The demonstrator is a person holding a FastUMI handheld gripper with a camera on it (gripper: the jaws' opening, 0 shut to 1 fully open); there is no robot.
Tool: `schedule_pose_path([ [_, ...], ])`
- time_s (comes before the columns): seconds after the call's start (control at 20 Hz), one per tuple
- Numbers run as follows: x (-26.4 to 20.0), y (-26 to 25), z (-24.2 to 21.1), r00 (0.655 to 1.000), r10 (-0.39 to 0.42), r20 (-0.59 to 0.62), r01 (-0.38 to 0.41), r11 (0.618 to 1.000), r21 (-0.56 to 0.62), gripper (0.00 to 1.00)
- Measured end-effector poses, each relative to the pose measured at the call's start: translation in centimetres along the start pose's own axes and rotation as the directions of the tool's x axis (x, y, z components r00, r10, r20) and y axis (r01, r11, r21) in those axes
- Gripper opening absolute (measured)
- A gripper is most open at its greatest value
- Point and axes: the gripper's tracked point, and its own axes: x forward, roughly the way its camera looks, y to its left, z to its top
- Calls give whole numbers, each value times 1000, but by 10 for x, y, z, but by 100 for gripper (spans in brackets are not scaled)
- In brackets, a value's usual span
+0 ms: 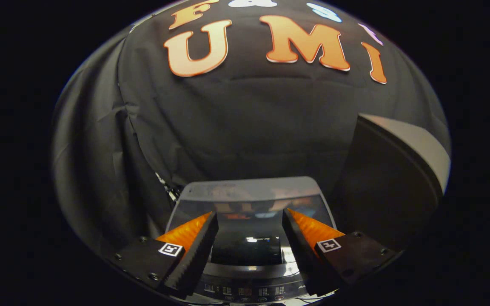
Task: Put the clothes into the washing machine and then close the washing machine lid.
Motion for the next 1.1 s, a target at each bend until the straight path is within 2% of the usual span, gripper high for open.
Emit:
schedule_pose_path([
  [0.2, 16, 0, -42, 995, 13, -97, -12, 1000, 10, 98],
  [0.35, 17, 5, -42, 992, 33, -123, -31, 999, 18, 99],
  [0.65, -41, 6, 52, 998, 51, 47, -51, 999, -7, 98],
  [0.8, -80, -4, 103, 988, 43, 149, -40, 999, -21, 98],
  [1.1, -161, -22, 162, 957, 29, 288, -22, 999, -26, 98],
])
